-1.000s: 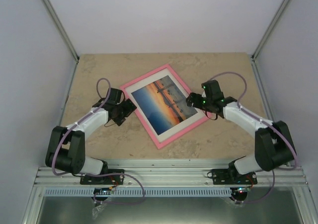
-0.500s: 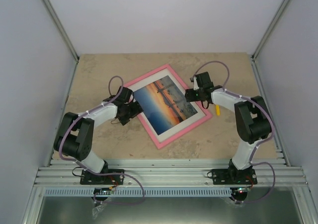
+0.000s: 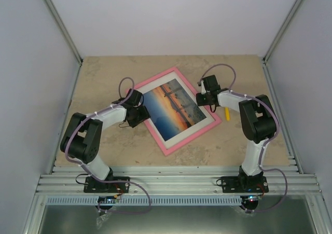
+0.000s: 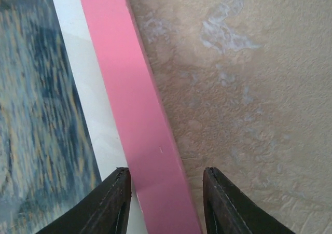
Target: Take the photo out of the frame
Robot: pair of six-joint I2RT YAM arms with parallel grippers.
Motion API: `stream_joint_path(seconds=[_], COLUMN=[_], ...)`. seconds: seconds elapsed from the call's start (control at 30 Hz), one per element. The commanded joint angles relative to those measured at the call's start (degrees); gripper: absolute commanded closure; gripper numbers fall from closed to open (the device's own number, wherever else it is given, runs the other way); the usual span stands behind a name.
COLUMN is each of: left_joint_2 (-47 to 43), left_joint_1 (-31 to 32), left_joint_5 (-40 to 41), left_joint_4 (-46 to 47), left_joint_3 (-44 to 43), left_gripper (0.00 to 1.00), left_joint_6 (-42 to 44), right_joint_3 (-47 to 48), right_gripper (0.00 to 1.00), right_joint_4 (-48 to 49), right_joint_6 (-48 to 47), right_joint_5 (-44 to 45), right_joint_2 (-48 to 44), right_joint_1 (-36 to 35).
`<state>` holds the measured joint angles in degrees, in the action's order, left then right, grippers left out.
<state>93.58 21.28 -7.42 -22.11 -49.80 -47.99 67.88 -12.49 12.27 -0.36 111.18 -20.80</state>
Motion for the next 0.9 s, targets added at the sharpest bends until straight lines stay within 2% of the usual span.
stream_joint_path(seconds=[0.0, 0.13, 0.47, 0.87], left_joint_2=[3.2, 4.5, 9.7, 13.9], left_joint_1=[1.0, 2.1, 4.4, 10.0], left_joint_5=[0.9, 2.3, 4.1, 5.5], left_joint_4=[-2.9, -4.5, -7.6, -9.9], left_joint_3=[-0.5, -2.2, -9.0, -15.3], left_gripper=[0.39, 0.5, 0.6, 0.68], left_joint_6=[1.3, 2.0, 4.9, 6.8], right_joint_3=[-0.7, -2.5, -11.7, -23.1], right_gripper=[0.63, 0.69, 0.82, 0.84], right_joint_4=[0.7, 0.5, -0.3, -2.3], right_joint_6=[0.4, 1.7, 7.6, 12.8], right_joint_5=[0.8, 0.8, 2.9, 6.1], right_joint_2=[0.3, -0.6, -7.3, -18.0], right_joint_1=[0.3, 0.3, 0.6, 4.0])
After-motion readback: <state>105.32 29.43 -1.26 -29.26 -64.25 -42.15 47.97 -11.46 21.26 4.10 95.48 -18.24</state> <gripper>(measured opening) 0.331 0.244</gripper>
